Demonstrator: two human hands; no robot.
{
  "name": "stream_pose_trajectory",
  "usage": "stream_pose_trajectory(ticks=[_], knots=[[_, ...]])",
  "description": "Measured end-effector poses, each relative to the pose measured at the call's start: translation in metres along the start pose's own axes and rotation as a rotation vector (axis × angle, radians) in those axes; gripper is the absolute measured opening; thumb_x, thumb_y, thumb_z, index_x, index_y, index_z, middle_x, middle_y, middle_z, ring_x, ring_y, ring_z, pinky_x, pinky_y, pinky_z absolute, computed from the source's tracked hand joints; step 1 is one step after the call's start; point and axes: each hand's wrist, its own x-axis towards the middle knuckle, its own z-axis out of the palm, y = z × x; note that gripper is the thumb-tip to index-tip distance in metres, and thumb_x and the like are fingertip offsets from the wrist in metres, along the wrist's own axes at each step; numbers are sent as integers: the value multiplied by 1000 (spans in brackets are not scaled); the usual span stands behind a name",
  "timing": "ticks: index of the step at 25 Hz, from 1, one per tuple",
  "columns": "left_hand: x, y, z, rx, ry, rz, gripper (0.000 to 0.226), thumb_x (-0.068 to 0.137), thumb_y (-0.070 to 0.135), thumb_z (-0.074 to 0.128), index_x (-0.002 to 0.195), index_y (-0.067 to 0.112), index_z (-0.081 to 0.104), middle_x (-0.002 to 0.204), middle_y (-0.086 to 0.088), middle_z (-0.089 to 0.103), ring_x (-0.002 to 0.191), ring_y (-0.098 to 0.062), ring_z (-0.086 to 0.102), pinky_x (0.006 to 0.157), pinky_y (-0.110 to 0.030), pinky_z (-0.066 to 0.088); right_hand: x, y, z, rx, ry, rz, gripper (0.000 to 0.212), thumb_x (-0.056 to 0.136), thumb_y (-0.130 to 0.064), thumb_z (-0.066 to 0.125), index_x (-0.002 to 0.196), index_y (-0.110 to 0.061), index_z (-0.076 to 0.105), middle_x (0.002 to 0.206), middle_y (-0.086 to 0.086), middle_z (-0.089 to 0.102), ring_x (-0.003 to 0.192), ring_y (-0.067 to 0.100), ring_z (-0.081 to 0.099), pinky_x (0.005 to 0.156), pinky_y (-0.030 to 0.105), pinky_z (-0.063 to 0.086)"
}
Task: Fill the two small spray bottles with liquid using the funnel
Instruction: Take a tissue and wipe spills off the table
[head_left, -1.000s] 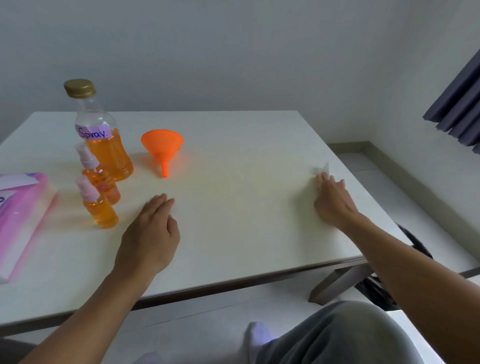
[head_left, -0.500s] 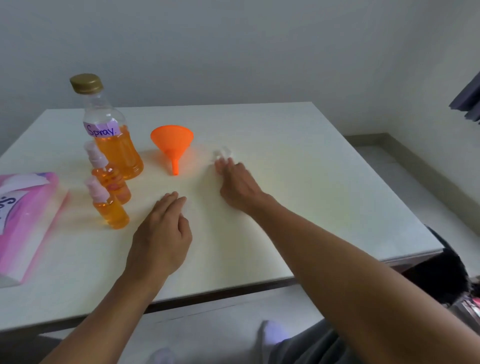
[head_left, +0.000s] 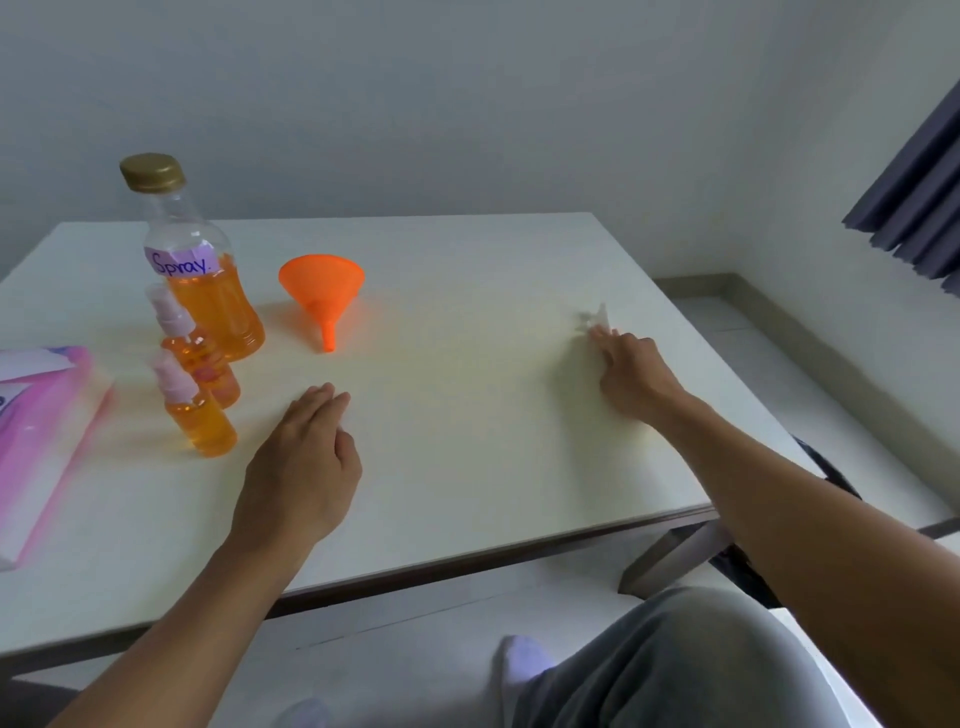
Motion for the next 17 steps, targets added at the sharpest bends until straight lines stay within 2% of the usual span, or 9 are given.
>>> stream_pose_trajectory(ticks=[2, 4, 5, 7, 9, 11, 13, 15, 17], knots=[[0, 0, -1, 3, -3, 0, 46, 101, 26, 35, 145, 19, 47, 155, 0, 39, 144, -20, 33, 112, -39, 33, -10, -7, 8, 35, -24, -134, 61, 99, 2, 37, 153, -23, 46, 144, 16, 58, 126, 34, 57, 94, 29, 42], [0, 0, -1, 4, -3, -2, 46, 101, 27, 35, 145, 19, 47, 155, 0, 39, 144, -20, 33, 111, -39, 33, -22, -17, 14, 164, -51, -313, 55, 102, -3, 45, 151, -28, 49, 149, 6, 58, 126, 18, 60, 97, 19, 41], [0, 0, -1, 1, -4, 0, 46, 101, 26, 35, 145, 19, 47, 155, 0, 39, 144, -20, 32, 111, -38, 33, -21, -19, 12, 237, -8, -345, 55, 101, -3, 48, 149, -31, 51, 150, 0, 56, 130, 11, 57, 102, 12, 38], [0, 0, 0, 2, -2, 1, 46, 101, 26, 35, 145, 19, 47, 155, 1, 38, 144, -19, 32, 112, -37, 32, -10, -17, 0, 373, 220, -255, 55, 100, 1, 48, 142, -32, 60, 145, -6, 61, 132, 7, 55, 103, 1, 33], [0, 0, 0, 1, 2, 1, 46, 101, 26, 35, 145, 19, 47, 155, 1, 39, 144, -19, 32, 112, -37, 32, -5, -10, -12, 387, 345, -153, 54, 99, 3, 43, 137, -30, 64, 140, -6, 65, 132, 10, 58, 106, 8, 36], [-1, 0, -1, -3, 4, -3, 45, 101, 25, 36, 144, 19, 48, 155, 1, 39, 144, -19, 33, 111, -37, 32, -7, -6, -11, 272, 262, -249, 50, 100, 0, 49, 140, -27, 62, 144, -6, 62, 137, 11, 54, 113, 18, 36], [0, 0, 0, 0, 7, -5, 45, 101, 26, 37, 144, 19, 47, 155, 1, 39, 144, -19, 33, 111, -37, 33, -15, -8, 0, 128, 29, -446, 50, 102, -7, 53, 149, -25, 51, 155, -8, 50, 147, 6, 39, 121, 25, 27], [0, 0, 0, 6, 3, -1, 45, 101, 27, 38, 145, 20, 47, 155, 1, 39, 144, -19, 33, 110, -36, 33, -15, -11, 12, 1, -110, -586, 52, 107, -10, 44, 157, -22, 39, 163, -8, 37, 153, 3, 23, 125, 27, 16], [0, 0, 1, 7, 8, -1, 45, 101, 27, 38, 145, 20, 47, 155, 1, 39, 144, -19, 33, 110, -36, 33, -10, -21, 19, -31, -116, -584, 52, 109, -8, 34, 160, -20, 32, 167, -3, 29, 156, 10, 17, 127, 31, 10]])
